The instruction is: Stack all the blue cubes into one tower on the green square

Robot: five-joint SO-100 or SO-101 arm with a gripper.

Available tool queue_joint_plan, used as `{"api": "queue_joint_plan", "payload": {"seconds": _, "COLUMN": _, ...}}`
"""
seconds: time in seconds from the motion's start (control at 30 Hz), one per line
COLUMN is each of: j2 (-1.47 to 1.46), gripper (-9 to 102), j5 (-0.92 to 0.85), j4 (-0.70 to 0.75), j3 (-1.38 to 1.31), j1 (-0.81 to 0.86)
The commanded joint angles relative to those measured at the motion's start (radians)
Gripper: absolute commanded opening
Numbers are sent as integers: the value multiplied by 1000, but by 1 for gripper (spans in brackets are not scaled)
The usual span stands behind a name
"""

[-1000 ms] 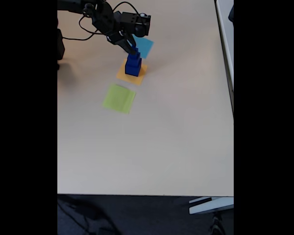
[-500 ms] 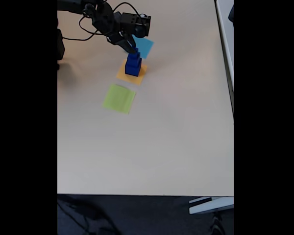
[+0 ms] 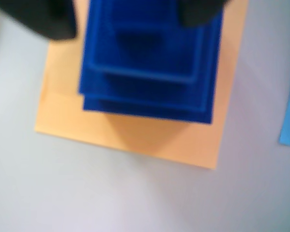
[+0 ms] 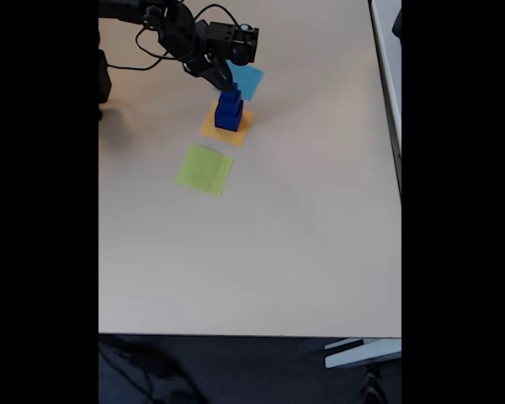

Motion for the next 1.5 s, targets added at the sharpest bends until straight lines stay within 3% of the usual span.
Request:
{"api": "queue_joint_plan", "payload": {"seconds": 0.0, "j2": 2, "gripper": 10, "j5": -9, "j4": 11, "j3": -69, "j1": 12}}
{"api": "queue_joint_plan", "payload": {"seconds": 0.67, "j2": -21, "gripper": 0, "j5": -15, "j4": 43, "j3": -117, "j1": 18}}
{"api": "queue_joint_plan", "payload": {"seconds": 0.9, "j2": -43, "gripper": 0, "j5": -9, "j4": 187, "j3": -295, "j1": 3}}
{"api": "queue_joint_plan", "payload": {"seconds": 1.07, "j2": -118, "gripper": 0, "j5": 92, "j4": 319, "j3": -488, "j1": -49}}
{"api": "queue_joint_plan", "payload": {"seconds": 1.47, "j2": -337, "gripper": 0, "j5": 403, "j4": 365, "j3": -660, "j1": -225}}
